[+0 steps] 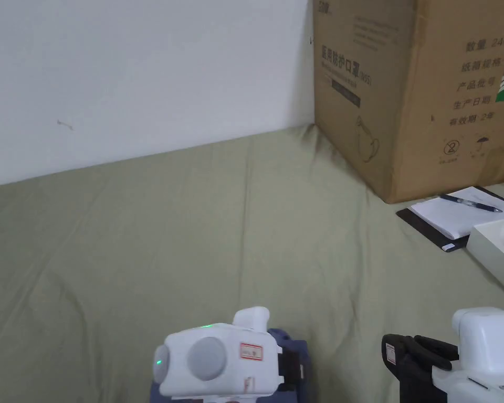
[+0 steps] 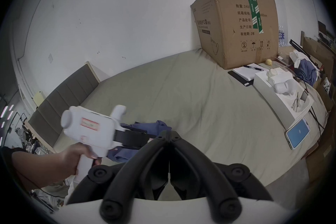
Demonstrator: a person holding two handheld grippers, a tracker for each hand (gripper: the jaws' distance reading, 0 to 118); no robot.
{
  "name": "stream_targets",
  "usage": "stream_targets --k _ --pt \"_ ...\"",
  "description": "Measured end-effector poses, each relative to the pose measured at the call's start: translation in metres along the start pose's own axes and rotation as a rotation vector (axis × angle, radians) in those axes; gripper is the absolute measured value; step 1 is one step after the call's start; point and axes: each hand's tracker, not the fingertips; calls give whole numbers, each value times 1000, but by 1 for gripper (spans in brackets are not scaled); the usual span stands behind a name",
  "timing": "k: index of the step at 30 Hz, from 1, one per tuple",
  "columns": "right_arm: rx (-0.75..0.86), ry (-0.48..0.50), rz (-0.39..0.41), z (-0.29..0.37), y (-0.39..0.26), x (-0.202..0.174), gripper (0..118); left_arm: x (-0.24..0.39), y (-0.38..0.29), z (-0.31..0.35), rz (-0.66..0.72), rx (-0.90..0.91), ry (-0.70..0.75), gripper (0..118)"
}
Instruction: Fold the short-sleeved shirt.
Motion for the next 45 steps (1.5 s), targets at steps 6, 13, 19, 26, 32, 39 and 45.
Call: stream_targets --k 6,13,19,26,32,39,45 --pt "161 74 38 27 23 -17 0 36 -46 158 -202 604 173 0" --pt "556 37 185 42 23 -52 0 49 -113 240 -328 1117 641 0" --pt "621 -213 271 2 -17 -59 0 16 -152 199 -323 1165 832 0" --pt "647 -278 273 15 -21 -52 0 20 -160 192 -366 1139 857 0" --pt "638 -233 219 19 -7 -54 0 29 -158 199 -383 1156 884 0" --pt "-360 269 190 -126 21 -51 1 -12 -129 226 -178 730 531 0" --pt "-608 199 337 -231 -30 -43 0 -60 -128 206 -49 569 533 0"
